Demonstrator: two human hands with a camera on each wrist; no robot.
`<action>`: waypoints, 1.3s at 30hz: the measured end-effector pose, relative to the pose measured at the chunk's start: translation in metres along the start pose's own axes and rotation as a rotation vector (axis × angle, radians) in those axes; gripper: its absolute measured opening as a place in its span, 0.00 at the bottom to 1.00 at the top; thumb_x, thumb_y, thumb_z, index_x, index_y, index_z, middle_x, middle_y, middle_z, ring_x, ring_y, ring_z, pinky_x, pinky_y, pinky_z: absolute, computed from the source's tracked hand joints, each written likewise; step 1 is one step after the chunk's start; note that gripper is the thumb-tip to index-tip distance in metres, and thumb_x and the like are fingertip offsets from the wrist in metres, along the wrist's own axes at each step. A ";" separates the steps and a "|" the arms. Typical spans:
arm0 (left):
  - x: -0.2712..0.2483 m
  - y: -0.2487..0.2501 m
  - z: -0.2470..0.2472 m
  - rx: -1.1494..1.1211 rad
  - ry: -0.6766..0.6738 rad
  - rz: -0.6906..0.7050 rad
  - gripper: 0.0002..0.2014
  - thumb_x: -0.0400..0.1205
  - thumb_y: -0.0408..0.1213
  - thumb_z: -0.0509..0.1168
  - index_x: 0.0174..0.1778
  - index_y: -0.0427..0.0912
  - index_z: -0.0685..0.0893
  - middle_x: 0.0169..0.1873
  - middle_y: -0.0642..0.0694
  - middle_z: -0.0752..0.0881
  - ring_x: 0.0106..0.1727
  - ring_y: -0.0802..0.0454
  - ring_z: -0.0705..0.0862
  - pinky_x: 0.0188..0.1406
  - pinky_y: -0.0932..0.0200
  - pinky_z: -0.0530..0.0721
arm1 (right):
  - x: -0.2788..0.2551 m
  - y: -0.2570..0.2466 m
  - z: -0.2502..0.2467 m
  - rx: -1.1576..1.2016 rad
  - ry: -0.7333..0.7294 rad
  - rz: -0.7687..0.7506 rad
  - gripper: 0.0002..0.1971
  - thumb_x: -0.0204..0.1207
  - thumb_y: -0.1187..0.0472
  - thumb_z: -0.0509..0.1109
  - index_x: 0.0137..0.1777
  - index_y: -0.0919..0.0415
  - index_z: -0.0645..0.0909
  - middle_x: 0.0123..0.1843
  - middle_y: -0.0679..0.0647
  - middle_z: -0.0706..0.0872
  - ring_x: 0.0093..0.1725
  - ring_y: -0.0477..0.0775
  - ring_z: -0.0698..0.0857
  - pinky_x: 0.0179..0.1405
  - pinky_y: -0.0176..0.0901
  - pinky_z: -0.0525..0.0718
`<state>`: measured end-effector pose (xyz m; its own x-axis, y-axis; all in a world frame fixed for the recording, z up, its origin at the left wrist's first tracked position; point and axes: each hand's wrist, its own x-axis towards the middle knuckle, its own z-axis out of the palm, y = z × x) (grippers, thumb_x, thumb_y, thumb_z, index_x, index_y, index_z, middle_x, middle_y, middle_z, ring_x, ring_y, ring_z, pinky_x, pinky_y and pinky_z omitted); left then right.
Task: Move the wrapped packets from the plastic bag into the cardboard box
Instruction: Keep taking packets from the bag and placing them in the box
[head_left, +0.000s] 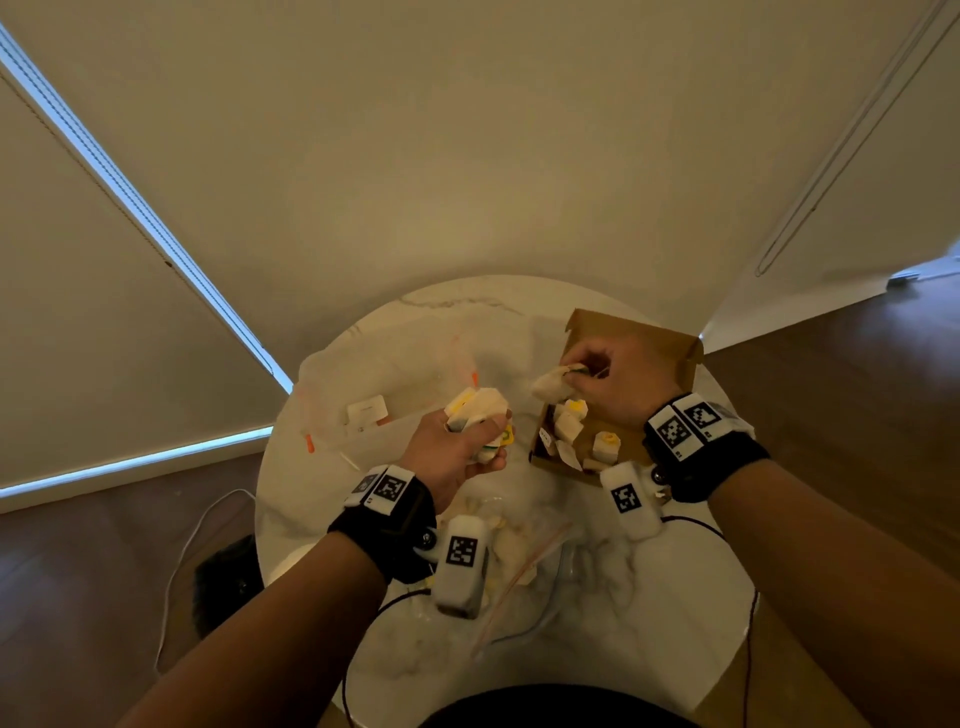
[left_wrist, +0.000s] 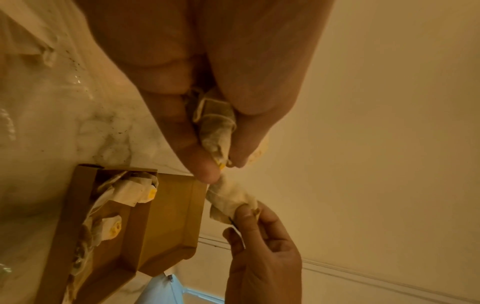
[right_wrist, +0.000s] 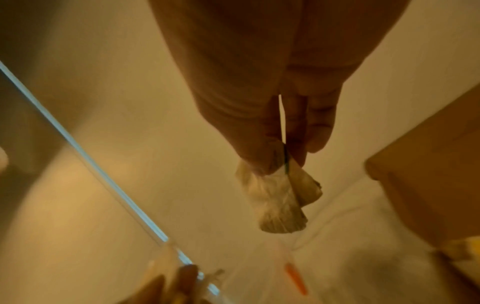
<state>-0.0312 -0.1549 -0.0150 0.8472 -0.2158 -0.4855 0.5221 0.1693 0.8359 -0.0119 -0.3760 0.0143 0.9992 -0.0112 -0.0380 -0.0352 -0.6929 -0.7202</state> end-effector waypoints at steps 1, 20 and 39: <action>0.003 -0.002 0.002 0.017 0.009 -0.005 0.12 0.79 0.30 0.72 0.57 0.30 0.86 0.46 0.35 0.87 0.33 0.47 0.84 0.32 0.59 0.85 | 0.002 0.011 0.002 -0.032 -0.003 0.024 0.04 0.75 0.62 0.74 0.47 0.54 0.85 0.42 0.47 0.85 0.43 0.46 0.83 0.35 0.20 0.76; 0.035 -0.031 0.032 0.137 0.028 -0.086 0.14 0.79 0.30 0.72 0.58 0.26 0.84 0.40 0.35 0.85 0.30 0.48 0.83 0.30 0.60 0.85 | -0.025 0.148 0.037 -0.490 -0.450 0.275 0.14 0.80 0.48 0.64 0.56 0.52 0.86 0.53 0.57 0.87 0.53 0.60 0.83 0.53 0.44 0.76; -0.012 0.002 0.010 0.113 -0.236 -0.005 0.10 0.77 0.22 0.71 0.54 0.32 0.84 0.40 0.39 0.86 0.34 0.48 0.84 0.35 0.58 0.85 | -0.014 -0.044 0.017 0.020 -0.153 -0.134 0.05 0.74 0.58 0.77 0.48 0.55 0.90 0.38 0.41 0.88 0.37 0.40 0.85 0.36 0.26 0.82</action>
<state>-0.0412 -0.1615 -0.0049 0.7912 -0.4372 -0.4276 0.5007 0.0616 0.8634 -0.0248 -0.3337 0.0348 0.9806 0.1907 -0.0443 0.0963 -0.6667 -0.7391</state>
